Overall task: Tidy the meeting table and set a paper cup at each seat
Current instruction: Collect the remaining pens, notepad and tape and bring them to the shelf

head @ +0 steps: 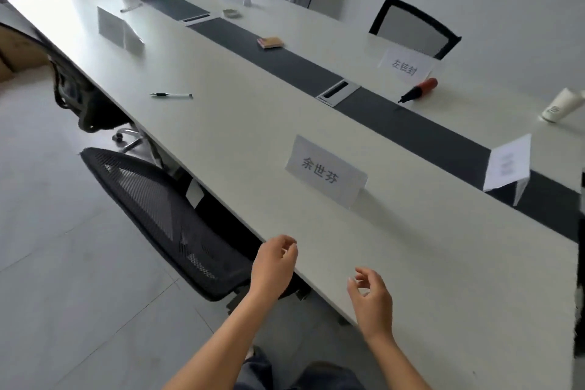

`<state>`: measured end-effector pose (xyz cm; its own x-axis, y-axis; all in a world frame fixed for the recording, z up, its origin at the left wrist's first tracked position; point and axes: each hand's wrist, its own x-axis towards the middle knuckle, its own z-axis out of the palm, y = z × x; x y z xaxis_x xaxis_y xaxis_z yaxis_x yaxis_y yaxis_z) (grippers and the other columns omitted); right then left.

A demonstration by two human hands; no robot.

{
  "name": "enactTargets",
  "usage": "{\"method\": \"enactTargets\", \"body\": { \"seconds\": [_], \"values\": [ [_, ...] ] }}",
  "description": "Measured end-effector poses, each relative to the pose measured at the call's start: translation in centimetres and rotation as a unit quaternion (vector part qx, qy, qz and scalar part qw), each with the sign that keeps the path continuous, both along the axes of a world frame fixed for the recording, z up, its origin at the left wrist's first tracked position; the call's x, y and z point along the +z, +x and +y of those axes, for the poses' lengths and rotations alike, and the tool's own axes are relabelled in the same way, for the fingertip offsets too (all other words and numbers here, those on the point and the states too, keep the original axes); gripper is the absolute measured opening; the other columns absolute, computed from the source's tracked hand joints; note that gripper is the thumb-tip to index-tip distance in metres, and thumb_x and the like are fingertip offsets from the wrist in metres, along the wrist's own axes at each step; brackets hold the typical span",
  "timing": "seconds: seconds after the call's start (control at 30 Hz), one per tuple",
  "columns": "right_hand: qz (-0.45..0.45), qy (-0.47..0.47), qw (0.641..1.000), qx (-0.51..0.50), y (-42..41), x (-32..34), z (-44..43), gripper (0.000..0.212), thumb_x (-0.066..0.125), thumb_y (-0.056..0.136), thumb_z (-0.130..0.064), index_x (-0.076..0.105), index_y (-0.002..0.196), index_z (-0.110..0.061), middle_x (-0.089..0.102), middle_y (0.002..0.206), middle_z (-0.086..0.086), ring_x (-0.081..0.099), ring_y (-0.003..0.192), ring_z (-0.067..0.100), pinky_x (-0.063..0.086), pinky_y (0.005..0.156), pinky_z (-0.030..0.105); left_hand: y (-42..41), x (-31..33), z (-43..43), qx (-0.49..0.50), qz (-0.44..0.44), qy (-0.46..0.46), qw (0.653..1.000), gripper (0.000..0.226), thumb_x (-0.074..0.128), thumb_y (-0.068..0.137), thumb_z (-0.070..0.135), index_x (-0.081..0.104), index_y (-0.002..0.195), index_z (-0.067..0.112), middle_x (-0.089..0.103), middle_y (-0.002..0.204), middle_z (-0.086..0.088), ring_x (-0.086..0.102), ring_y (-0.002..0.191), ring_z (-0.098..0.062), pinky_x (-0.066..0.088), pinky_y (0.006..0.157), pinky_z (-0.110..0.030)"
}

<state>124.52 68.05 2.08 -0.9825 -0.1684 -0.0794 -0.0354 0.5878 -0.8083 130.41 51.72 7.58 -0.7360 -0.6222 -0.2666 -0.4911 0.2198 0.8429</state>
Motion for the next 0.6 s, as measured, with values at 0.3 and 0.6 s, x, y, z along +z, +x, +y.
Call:
{"method": "enactTargets", "body": {
  "seconds": [0.3,0.6],
  "values": [
    [0.014,0.036,0.995,-0.094,-4.9,0.2,0.0,0.018,0.062,0.079,0.000,0.062,0.097,0.001,0.063,0.093,0.016,0.058,0.083,0.029,0.039,0.074,0.029,-7.2,-2.5,-2.3,-0.070,-0.132,-0.111,0.983,0.047,0.039,0.092,0.027,0.034,0.138,0.015,0.030,0.148,-0.008,0.021,0.137,-0.026,0.029,0.107,-0.039],
    [0.067,0.006,0.996,-0.054,-18.2,3.6,-4.7,0.015,0.061,0.082,-0.006,0.064,0.094,0.003,0.065,0.100,0.021,0.059,0.095,0.033,0.039,0.079,0.029,-10.8,-3.8,-7.8,-0.177,-0.251,-0.212,0.928,0.066,0.041,0.092,0.045,0.012,0.146,0.020,0.004,0.157,-0.008,0.005,0.144,-0.030,0.023,0.112,-0.042]
  ]
}}
